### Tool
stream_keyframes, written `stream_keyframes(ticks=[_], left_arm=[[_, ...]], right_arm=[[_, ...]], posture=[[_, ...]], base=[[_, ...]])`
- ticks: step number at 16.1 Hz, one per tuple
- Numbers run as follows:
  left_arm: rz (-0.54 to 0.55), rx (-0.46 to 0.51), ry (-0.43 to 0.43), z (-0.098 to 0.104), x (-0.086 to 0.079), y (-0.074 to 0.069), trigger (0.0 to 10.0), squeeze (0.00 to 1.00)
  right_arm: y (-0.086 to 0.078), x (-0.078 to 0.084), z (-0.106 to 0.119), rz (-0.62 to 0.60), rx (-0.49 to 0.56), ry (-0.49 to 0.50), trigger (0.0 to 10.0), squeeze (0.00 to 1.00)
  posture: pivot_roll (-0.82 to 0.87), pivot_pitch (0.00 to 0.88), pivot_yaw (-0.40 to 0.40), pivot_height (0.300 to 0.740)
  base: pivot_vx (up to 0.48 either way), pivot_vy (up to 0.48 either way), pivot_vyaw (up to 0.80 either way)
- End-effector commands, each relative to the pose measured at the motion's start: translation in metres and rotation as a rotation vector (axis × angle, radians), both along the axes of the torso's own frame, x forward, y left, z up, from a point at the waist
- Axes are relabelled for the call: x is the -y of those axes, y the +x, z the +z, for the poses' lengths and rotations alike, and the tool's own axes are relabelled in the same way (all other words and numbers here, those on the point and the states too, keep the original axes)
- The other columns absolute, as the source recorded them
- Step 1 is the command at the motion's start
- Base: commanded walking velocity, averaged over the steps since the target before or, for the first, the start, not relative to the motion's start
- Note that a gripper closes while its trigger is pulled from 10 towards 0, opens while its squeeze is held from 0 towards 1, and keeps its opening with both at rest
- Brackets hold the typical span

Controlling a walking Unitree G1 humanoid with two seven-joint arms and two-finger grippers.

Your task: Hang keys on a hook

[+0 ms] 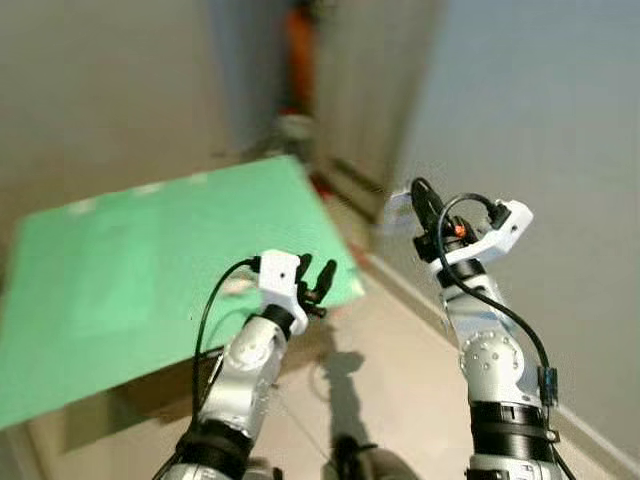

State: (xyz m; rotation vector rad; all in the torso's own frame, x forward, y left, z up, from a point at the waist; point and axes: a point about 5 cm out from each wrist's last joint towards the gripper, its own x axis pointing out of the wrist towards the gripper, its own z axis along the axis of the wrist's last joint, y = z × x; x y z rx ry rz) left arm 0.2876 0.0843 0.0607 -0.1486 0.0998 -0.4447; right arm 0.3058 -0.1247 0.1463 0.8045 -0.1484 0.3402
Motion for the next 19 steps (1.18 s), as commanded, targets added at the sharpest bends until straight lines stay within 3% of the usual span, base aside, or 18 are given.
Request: stream_keyframes(ticks=[1, 12, 19], left_arm=[[0.008, -0.003, -0.003, -0.001, -0.003, -0.001, 10.0, 0.00], [0.019, 0.004, 0.000, -0.001, -0.005, -0.002, 10.0, 0.00], [0.001, -0.002, -0.017, 0.000, -0.004, -0.003, 10.0, 0.00]], right_arm=[[0.000, 0.000, 0.002, -0.007, 0.007, 0.016, 10.0, 0.00], [0.000, 0.004, 0.008, -0.015, 0.029, 0.079, 10.0, 0.00], [-0.003, -0.001, 0.016, 0.036, 0.071, 0.125, 10.0, 0.00]], posture=[[0.03, 0.083, 0.001, 0.740], [0.04, 0.100, 0.001, 0.740], [0.03, 0.099, 0.008, 0.740]], base=[[0.000, 0.000, -0.80], [0.000, 0.000, -0.80], [0.000, -0.391, 0.00]])
